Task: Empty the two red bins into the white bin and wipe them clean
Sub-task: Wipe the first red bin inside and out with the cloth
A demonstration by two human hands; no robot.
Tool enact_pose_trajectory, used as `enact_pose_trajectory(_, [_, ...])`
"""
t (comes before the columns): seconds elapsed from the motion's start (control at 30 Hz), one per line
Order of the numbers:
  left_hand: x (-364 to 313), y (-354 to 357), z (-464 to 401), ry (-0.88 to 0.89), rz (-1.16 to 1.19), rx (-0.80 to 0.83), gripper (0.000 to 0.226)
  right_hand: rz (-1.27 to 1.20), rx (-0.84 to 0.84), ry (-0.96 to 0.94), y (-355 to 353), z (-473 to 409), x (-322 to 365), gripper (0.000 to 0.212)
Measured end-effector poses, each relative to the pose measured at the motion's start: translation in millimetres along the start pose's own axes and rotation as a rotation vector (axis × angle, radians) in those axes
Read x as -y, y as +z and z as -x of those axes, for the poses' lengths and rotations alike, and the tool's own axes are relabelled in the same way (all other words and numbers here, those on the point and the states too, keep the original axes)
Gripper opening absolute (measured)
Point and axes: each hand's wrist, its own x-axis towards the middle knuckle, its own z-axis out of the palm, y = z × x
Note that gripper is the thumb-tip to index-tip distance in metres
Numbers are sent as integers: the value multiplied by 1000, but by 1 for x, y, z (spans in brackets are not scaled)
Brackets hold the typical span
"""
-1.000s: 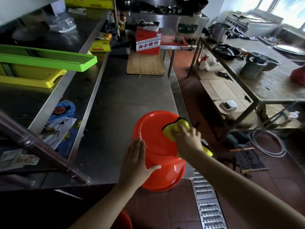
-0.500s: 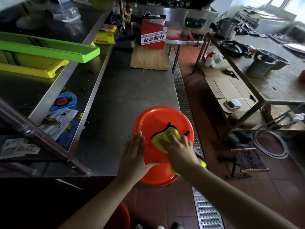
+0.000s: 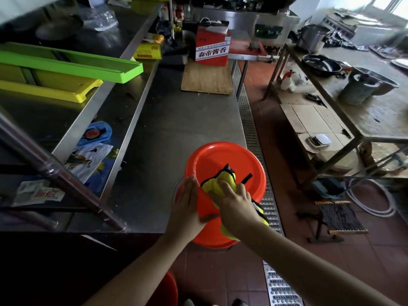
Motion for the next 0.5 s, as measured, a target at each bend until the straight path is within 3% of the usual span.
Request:
enact_pose_trajectory(0.33, [-7,-2,1,-152,-41,84,117,51,2,-15,-16,-94,8,55])
enact_pose_trajectory(0.5, [-3,2,2,-117,-67,78,118,34,72,-60,-10,-48,-4,71])
